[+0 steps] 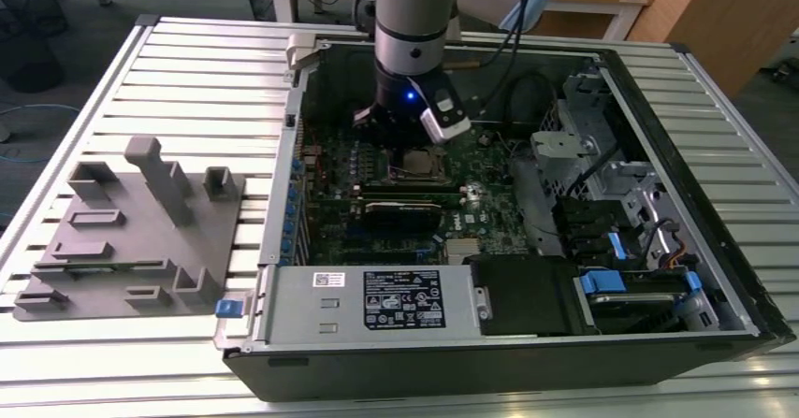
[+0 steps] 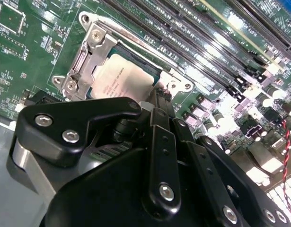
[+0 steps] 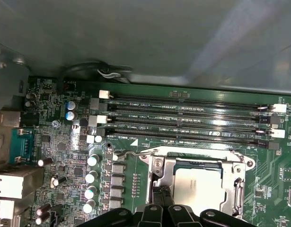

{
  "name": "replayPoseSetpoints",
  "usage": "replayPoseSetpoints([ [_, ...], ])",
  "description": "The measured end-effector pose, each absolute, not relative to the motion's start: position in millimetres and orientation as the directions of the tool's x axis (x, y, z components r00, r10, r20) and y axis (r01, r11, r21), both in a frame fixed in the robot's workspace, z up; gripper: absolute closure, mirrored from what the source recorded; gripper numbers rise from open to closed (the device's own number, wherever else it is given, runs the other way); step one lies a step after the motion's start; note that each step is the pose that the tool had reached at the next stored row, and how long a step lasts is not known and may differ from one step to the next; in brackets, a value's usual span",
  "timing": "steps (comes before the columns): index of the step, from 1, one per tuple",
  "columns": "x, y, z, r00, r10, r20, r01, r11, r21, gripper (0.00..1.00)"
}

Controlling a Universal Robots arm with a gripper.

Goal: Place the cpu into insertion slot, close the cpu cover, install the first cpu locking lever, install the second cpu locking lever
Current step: 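Close the cpu cover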

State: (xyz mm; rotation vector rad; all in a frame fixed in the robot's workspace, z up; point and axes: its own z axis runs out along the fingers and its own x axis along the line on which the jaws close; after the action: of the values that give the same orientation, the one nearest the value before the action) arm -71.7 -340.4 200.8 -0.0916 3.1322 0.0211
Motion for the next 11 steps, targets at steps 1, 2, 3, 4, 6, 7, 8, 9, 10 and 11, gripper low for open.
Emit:
replayPoseSetpoints([
  [1,-71.8,-340.4,200.2,-0.998,-0.058,-0.008,-0.058,0.998,0.013,0.89],
  [2,-72.0,-340.4,199.7,-0.998,-0.058,-0.008,-0.058,0.998,0.013,0.89],
  [3,-72.1,-340.5,199.5,-0.998,-0.058,-0.008,-0.058,0.998,0.013,0.89],
  [4,-72.2,-340.5,199.4,-0.998,-0.058,-0.008,-0.058,0.998,0.013,0.89],
  [6,-72.1,-340.4,199.3,-0.998,-0.058,-0.008,-0.058,0.998,0.013,0.89],
  [7,-72.1,-340.4,199.2,-0.998,-0.058,-0.008,-0.059,0.998,0.013,0.89],
  [8,-72.2,-340.4,199.2,-0.998,-0.058,-0.008,-0.058,0.998,0.013,0.89],
  [9,-72.2,-340.4,199.2,-0.998,-0.058,-0.008,-0.058,0.998,0.013,0.89],
  [10,-72.3,-340.4,198.9,-0.998,-0.058,-0.008,-0.058,0.998,0.013,0.89],
  [11,-72.3,-340.4,198.8,-0.998,-0.058,-0.008,-0.058,0.998,0.013,0.89],
])
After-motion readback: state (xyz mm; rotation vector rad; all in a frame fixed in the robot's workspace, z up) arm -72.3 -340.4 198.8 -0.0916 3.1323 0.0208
